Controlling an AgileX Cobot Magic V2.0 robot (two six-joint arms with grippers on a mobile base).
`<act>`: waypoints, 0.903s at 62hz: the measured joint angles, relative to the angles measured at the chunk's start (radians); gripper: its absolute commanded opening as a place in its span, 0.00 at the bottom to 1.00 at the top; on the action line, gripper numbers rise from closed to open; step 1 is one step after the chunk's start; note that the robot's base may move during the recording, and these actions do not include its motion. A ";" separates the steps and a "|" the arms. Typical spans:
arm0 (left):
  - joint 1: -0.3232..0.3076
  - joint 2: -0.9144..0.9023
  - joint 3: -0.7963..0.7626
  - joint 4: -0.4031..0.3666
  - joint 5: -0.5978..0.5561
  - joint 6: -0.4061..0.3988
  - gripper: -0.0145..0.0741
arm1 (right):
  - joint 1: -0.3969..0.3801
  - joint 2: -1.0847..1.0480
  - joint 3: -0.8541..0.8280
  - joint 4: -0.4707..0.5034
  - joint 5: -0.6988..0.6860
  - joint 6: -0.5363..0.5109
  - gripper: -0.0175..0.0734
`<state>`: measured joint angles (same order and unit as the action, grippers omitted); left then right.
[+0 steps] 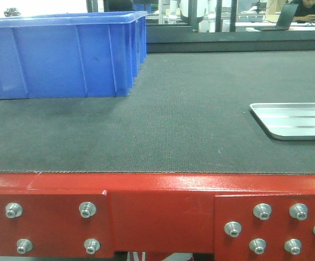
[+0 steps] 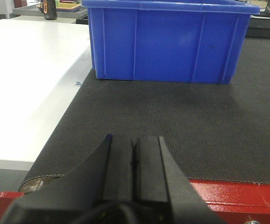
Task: Grab orange capacitor from left shelf to right conveyor
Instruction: 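Lower the capacitor onto the steel tray and open the right gripper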
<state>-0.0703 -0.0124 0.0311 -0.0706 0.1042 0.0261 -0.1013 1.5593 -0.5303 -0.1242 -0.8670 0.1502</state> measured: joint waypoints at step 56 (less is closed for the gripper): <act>0.000 0.000 0.000 0.000 0.000 0.000 0.02 | -0.026 0.265 0.000 -0.002 -0.137 0.000 0.89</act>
<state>-0.0703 -0.0124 0.0311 -0.0706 0.1042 0.0261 -0.1275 1.8247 -0.5303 -0.1264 -1.0041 0.1502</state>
